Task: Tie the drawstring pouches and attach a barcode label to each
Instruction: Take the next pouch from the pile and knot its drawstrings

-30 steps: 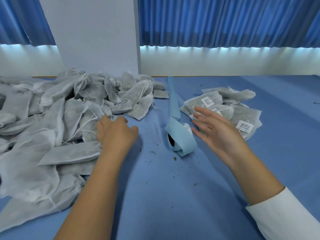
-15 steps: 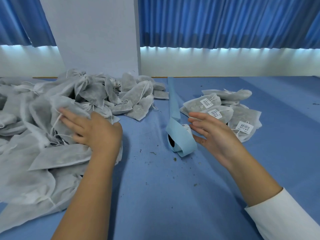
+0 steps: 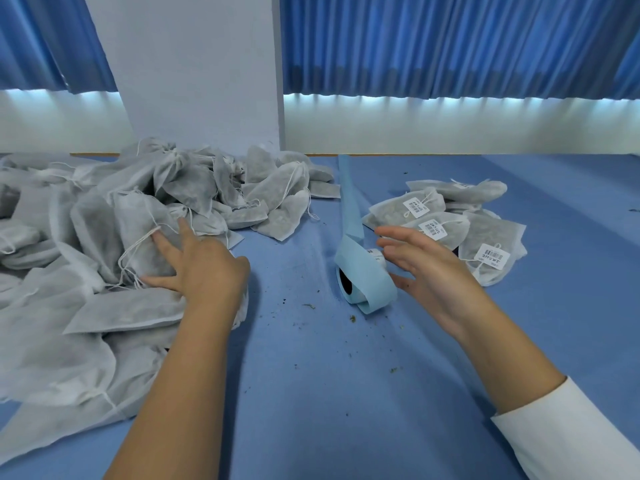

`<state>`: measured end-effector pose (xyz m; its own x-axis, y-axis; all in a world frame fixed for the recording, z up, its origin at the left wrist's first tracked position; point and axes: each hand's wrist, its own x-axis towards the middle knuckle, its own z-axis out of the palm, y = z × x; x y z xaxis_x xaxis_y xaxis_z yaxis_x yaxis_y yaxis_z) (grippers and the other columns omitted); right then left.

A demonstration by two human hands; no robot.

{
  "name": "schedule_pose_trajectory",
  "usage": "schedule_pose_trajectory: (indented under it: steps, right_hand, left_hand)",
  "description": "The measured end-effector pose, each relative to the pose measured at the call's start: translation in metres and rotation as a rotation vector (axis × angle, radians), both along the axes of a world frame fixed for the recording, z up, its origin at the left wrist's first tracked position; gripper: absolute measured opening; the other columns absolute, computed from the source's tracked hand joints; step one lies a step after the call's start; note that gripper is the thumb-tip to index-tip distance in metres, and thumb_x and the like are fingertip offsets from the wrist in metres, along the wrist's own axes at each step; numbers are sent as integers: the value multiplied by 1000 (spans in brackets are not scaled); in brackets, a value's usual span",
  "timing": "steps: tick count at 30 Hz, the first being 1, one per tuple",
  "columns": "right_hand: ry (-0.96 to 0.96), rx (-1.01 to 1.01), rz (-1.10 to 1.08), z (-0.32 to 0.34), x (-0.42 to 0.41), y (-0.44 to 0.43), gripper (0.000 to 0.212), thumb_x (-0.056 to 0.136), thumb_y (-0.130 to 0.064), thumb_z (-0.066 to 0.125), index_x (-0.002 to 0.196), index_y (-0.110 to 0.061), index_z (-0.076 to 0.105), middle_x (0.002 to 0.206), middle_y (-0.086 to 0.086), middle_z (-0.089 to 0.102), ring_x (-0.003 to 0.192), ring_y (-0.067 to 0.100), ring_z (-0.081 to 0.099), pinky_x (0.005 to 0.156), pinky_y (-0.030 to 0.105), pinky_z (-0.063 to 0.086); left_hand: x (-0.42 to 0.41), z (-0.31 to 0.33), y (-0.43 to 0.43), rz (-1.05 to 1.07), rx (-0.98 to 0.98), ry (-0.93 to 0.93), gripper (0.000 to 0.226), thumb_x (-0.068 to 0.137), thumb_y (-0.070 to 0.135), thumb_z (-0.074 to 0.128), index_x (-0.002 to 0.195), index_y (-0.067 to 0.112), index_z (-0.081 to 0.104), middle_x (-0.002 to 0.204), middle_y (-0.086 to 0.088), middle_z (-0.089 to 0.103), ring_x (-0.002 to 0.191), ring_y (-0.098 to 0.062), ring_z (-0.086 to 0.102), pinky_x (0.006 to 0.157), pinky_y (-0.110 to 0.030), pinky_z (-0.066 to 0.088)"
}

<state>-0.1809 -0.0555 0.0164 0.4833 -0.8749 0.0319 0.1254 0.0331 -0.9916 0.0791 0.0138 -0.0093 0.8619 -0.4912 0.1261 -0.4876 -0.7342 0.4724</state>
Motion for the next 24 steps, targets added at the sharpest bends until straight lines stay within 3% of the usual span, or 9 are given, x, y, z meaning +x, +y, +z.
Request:
schedule_pose_trajectory:
  steps: [3,6,9,12,14,16,17,20,24]
  right_hand:
    - [62,-51,21,-1,2,4,23,93,-19,61,104,-34,75,117,-7,68,108,2,63,89,29,52]
    - [97,-74,24,-1,5,6,21,94,-24,61,106,-34,74,116,-8,69,112,4,62,94,33,51]
    - [100,-73,13,-1,5,7,20,94,-23,61,105,-33,74,113,-9,70,108,3,63,93,32,50]
    - [115,-88,21,-1,6,8,21,94,-23,60,106,-34,74,112,-12,70,104,0,64,91,30,50]
    - [123,-100,29,-1,6,8,22,94,-23,60,106,-33,74,111,-14,70,104,-2,63,89,29,50]
    - [125,-104,31,-1,7,8,22,95,-22,60,107,-33,74,112,-15,70,105,-3,63,89,28,49]
    - [127,-105,29,-1,6,8,22,94,-23,60,107,-33,74,114,-14,70,105,-3,62,90,29,49]
    - [131,-111,27,-1,5,8,22,94,-23,60,107,-35,74,114,-15,69,105,-5,62,92,29,49]
    - [134,-117,16,-1,5,8,22,94,-24,61,106,-35,74,111,-16,70,104,-5,62,94,32,49]
  left_hand:
    - [2,-2,0,-25,21,-8,23,86,24,66,97,5,64,166,-6,4,152,-27,-10,115,-67,3]
    - [3,-2,3,-64,0,-16,33,88,23,65,113,1,62,164,-14,11,152,-30,-3,119,-59,12]
    - [5,-1,4,-107,-27,-51,23,89,18,62,99,-3,64,152,-22,33,146,-36,16,114,-48,26]
    - [3,3,6,-168,-69,-65,22,90,12,58,76,-5,58,119,-29,57,119,-41,48,90,-40,39]
    - [1,6,5,-187,-141,-49,20,90,11,59,80,-5,62,96,-25,63,98,-42,57,77,-40,40]
    - [-4,8,4,-229,-198,-4,13,86,11,65,74,10,61,80,-13,59,87,-37,56,75,-37,40]
    - [-7,9,5,-260,-187,13,7,84,14,70,80,13,64,84,-11,61,91,-35,57,78,-37,42]
    - [-8,8,3,-309,-80,-26,49,78,32,82,116,4,66,118,-16,65,112,-35,58,93,-38,42]
    - [-9,5,5,-335,-150,-109,30,89,28,66,111,7,69,106,-13,70,101,-34,61,82,-36,44]
